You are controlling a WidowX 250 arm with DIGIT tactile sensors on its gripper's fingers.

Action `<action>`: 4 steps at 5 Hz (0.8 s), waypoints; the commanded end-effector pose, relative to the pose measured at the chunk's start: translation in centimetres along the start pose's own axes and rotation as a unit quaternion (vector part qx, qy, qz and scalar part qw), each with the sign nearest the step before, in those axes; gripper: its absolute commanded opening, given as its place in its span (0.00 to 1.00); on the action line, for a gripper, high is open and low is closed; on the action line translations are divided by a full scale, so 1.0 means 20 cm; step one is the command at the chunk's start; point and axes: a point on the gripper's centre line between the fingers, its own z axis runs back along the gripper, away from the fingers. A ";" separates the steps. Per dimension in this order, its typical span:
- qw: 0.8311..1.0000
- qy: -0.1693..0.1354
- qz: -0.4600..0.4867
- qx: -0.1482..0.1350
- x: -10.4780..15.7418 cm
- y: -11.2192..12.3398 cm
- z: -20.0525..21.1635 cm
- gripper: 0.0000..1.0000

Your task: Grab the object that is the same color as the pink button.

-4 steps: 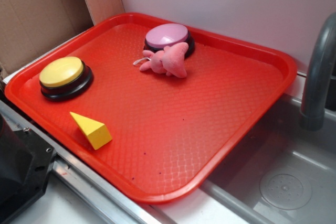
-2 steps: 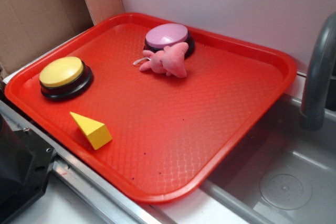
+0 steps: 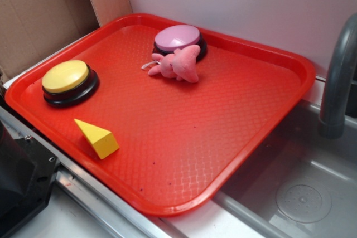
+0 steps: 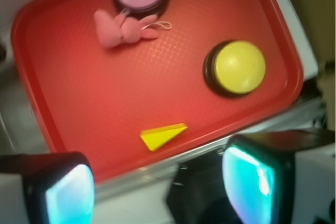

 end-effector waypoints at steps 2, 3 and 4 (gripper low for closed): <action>0.933 -0.122 0.338 -0.030 0.40 -0.22 -0.34 1.00; 0.920 -0.119 0.373 -0.018 0.51 -0.25 -0.50 1.00; 0.915 -0.125 0.383 -0.003 0.58 -0.24 -0.62 1.00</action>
